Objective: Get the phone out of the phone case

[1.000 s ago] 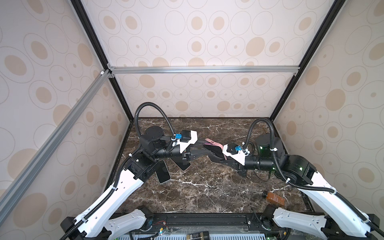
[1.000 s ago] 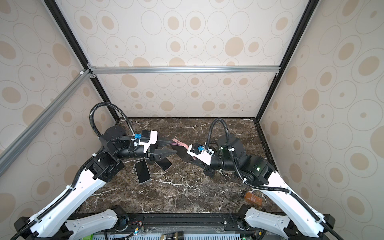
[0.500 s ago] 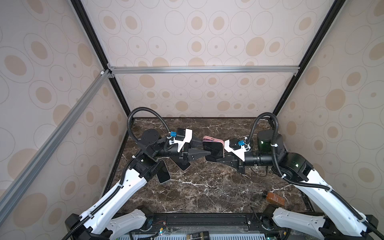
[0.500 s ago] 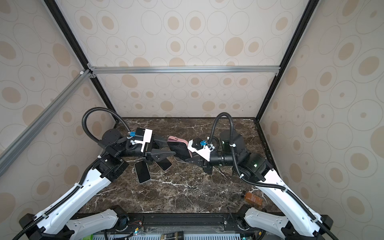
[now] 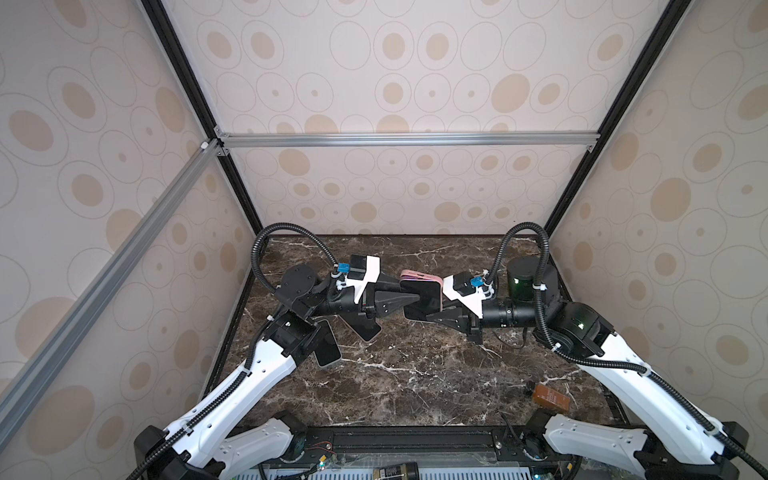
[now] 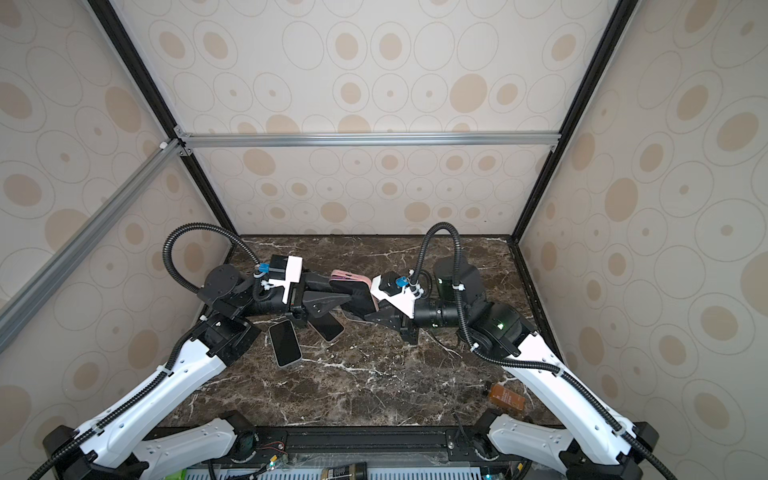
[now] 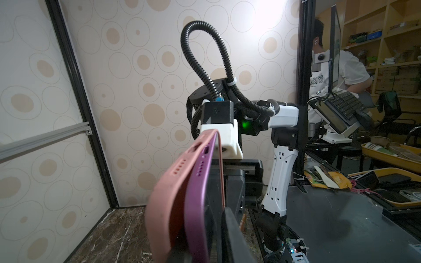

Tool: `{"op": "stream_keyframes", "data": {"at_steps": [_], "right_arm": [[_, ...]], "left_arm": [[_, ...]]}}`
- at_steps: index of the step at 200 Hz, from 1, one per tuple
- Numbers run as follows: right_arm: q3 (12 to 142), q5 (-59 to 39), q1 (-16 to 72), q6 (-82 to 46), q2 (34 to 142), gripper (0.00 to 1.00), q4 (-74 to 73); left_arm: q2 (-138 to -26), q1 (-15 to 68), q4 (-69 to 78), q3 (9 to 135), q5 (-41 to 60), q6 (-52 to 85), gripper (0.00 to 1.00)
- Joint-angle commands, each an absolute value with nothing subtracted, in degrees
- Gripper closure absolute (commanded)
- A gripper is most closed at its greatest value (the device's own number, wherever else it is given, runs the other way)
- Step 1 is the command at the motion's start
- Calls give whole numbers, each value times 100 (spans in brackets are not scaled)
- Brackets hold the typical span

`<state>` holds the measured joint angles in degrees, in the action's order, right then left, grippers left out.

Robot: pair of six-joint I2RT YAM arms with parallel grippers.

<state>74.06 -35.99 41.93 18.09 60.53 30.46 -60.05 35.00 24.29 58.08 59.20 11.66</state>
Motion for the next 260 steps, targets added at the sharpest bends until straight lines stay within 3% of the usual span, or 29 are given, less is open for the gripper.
{"op": "stream_keyframes", "data": {"at_steps": [1,22,51,90,183,260], "right_arm": [[7727,-3717,4240,2094,6004,92,2566],[7605,-3544,4240,2191,5898,82,2923],[7595,-2754,4225,2449,5649,66,3707],[7695,-1864,4188,2066,5269,59,3551],[10130,-2166,4181,1347,7075,58,5394],[10561,-2385,4052,1063,7547,58,5766]], "left_arm": [[-6004,3587,1722,5825,5880,827,89],[-5919,3586,1285,6022,5655,509,100],[-5785,3583,608,6352,5187,-57,100],[-5830,3579,-444,6776,4465,-975,100],[-6633,4233,-1920,7608,3661,-2686,100],[-6745,4589,-1960,7550,3413,-3153,100]]}}
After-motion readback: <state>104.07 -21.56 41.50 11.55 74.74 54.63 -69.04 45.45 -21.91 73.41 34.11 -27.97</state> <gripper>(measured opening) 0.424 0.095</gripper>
